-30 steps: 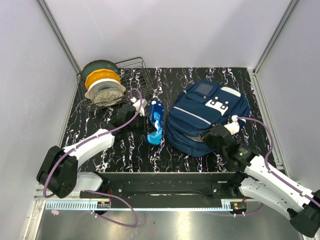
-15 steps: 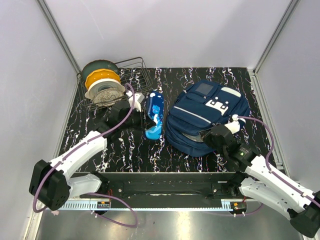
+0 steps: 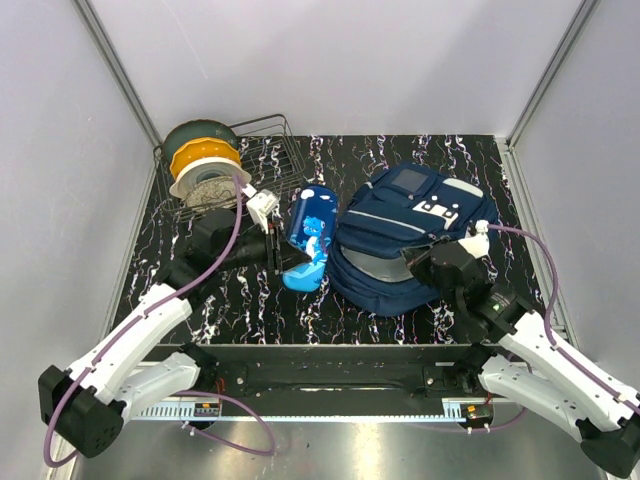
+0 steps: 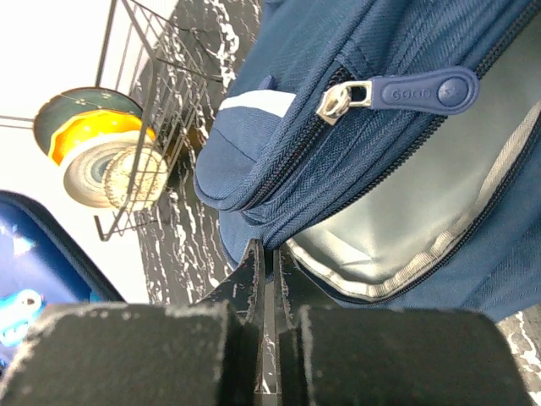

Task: Pack the student bag
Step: Place the stationery in the student bag.

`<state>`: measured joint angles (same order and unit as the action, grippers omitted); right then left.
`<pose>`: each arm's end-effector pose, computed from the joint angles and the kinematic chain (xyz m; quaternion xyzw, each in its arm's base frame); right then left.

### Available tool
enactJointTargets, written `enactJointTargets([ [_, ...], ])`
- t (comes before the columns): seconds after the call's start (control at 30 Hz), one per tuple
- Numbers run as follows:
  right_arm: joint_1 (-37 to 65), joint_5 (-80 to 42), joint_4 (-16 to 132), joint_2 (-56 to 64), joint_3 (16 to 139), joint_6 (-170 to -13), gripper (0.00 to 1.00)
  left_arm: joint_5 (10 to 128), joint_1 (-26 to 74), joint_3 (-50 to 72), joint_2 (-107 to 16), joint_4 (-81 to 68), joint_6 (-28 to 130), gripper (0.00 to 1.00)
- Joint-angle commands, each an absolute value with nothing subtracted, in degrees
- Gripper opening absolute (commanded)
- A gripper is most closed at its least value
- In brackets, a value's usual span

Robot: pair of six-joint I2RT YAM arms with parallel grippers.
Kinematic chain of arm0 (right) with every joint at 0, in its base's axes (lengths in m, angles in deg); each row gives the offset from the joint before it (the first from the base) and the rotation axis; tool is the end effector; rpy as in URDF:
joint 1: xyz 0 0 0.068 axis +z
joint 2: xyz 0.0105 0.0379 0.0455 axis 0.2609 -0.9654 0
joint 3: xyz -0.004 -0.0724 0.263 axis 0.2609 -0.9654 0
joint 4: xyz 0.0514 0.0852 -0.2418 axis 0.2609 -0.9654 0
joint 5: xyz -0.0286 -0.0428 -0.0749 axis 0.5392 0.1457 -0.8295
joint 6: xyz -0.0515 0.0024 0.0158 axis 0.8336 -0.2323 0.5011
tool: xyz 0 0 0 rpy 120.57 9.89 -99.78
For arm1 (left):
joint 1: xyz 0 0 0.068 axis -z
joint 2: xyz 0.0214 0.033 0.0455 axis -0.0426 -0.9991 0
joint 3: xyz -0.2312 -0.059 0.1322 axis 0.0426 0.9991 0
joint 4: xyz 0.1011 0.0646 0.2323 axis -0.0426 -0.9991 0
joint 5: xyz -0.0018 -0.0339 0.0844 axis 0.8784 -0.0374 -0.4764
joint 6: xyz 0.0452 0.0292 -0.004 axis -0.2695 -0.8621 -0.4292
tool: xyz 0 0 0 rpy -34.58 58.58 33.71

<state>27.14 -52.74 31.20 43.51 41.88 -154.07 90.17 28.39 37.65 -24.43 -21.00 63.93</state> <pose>0.1301 0.0968 0.2887 0.3082 0.7906 0.2939 0.4401 0.1762 -0.1256 0.3117 0.1840 0.7912 -0.4397 0.3831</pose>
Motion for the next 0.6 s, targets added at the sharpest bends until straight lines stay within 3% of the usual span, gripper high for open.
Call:
enactJointTargets([
  [0.0,27.77,-54.95,35.64,44.36,48.29,-152.29,0.0,106.37,28.41,38.78,-22.69,-14.32,63.83,0.0],
  [0.37,27.68,-56.27,40.03,39.09,51.81,-149.13,0.0,132.04,30.77,40.45,-25.59,-17.83,61.2,0.0],
  [0.57,27.15,-56.54,41.35,37.68,52.25,-147.55,0.0,130.83,35.87,44.49,-24.88,-15.9,64.27,0.0],
])
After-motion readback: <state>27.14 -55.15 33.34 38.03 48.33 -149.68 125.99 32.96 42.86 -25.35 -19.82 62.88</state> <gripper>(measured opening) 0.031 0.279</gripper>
